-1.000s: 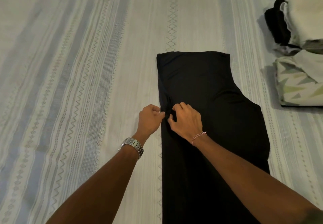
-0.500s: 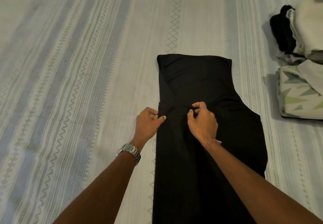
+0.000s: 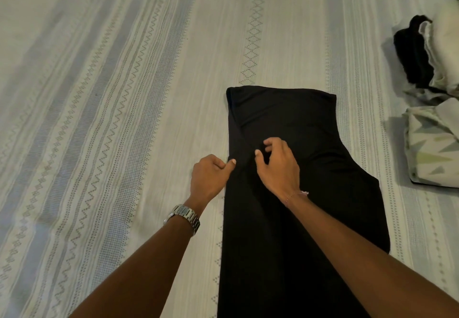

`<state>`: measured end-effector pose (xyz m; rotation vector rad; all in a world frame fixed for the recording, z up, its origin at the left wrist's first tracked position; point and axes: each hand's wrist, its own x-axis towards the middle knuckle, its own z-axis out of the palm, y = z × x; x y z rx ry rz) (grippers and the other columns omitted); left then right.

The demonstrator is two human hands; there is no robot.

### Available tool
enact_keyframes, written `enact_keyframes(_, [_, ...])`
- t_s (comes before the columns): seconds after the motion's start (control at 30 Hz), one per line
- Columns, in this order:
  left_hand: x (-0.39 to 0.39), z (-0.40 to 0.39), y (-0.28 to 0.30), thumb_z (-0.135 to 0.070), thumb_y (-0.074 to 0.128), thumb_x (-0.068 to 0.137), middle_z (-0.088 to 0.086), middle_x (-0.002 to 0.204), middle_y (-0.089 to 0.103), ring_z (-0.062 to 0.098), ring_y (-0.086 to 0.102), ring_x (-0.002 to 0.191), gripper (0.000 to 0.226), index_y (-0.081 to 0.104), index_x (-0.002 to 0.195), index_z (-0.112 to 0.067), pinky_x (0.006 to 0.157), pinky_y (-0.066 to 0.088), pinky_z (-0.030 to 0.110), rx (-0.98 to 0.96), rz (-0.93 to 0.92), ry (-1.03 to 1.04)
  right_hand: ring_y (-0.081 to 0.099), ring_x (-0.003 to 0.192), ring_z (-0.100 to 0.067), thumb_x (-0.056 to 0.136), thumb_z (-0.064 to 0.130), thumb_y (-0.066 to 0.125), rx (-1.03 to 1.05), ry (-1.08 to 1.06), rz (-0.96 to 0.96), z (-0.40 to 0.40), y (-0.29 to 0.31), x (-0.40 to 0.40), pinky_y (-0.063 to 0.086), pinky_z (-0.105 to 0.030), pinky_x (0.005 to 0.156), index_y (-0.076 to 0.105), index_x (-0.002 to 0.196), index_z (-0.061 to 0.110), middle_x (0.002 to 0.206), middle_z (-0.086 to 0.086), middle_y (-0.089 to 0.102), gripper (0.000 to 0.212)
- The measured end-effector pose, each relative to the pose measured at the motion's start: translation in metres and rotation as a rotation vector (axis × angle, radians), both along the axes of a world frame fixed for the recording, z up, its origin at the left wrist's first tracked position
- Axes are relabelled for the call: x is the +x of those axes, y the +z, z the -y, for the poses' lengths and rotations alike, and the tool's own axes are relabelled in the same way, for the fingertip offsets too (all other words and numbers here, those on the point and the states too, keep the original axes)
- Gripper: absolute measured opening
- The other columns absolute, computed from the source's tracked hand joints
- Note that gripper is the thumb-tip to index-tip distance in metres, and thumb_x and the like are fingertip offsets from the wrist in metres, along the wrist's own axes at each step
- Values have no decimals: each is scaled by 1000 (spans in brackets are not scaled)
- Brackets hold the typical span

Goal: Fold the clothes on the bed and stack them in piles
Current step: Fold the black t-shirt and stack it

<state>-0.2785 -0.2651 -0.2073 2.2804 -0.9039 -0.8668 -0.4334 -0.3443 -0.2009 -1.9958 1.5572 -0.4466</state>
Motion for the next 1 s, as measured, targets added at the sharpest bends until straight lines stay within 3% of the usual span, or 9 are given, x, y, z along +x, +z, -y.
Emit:
enact_keyframes(0.13, [27, 36, 9, -34, 65, 98, -1, 84, 68, 14, 64, 77, 21, 66, 96, -13, 71, 49, 27, -93, 72, 28, 58, 104, -17, 94, 42, 67, -9, 65, 18, 31, 3, 43, 53, -37, 85, 61, 121, 19, 110, 1, 65, 36])
enact_keyframes(0.3, [61, 111, 12, -50, 70, 89, 7, 103, 73, 21, 71, 91, 47, 65, 114, -11, 85, 59, 40, -107, -8, 32, 60, 107, -17, 89, 49, 73, 40, 110, -14, 53, 2, 83, 54, -33, 83, 59, 128, 19, 117, 1, 66, 51])
enact_keyframes(0.37, [67, 137, 12, -60, 73, 81, 5, 98, 72, 20, 70, 87, 55, 64, 107, -13, 82, 60, 40, -73, -31, 27, 62, 106, -19, 88, 48, 74, 42, 98, -47, 59, 0, 93, 53, -33, 78, 58, 127, 17, 117, -1, 66, 52])
enact_keyframes(0.47, [67, 167, 12, -51, 77, 82, 0, 68, 61, 14, 59, 62, 43, 60, 75, -12, 58, 47, 30, -35, 90, -28, 67, 99, -21, 93, 39, 71, 67, 85, -22, 68, -4, 99, 48, -31, 71, 63, 121, 18, 110, -1, 70, 36])
enact_keyframes(0.6, [64, 192, 15, -30, 73, 83, 3, 70, 60, 19, 59, 64, 27, 59, 78, -8, 50, 37, 25, -7, 233, -86, 66, 81, -18, 96, 34, 66, 112, 19, 99, 77, -5, 96, 46, -28, 64, 68, 110, 19, 89, 3, 69, 21])
enact_keyframes(0.7, [56, 208, 16, -29, 74, 82, -1, 64, 51, 12, 49, 54, 35, 46, 66, -14, 46, 31, 24, -6, 276, -65, 58, 70, -9, 97, 31, 67, 174, -35, 189, 83, -5, 87, 46, -28, 64, 63, 112, 18, 80, 11, 60, 20])
enact_keyframes(0.8, [46, 222, 14, -33, 77, 80, 1, 65, 57, 17, 58, 59, 34, 53, 70, -11, 47, 42, 27, 5, 265, -82, 56, 70, -6, 96, 31, 69, 225, -33, 221, 87, -6, 75, 53, -32, 68, 55, 118, 20, 79, 13, 57, 29])
enact_keyframes(0.9, [39, 228, 7, -51, 77, 80, 6, 68, 70, 21, 70, 61, 46, 69, 82, -5, 62, 61, 35, 12, 192, -94, 58, 71, -5, 92, 34, 74, 249, -6, 193, 89, -4, 63, 54, -31, 70, 51, 123, 22, 80, 11, 63, 40])
enact_keyframes(1.0, [37, 226, -3, -57, 62, 84, 9, 72, 71, 25, 71, 62, 54, 71, 82, -4, 65, 63, 43, -32, 169, -74, 67, 80, -9, 87, 41, 78, 343, 19, 220, 92, -1, 50, 58, -37, 77, 50, 124, 24, 80, 9, 69, 50])
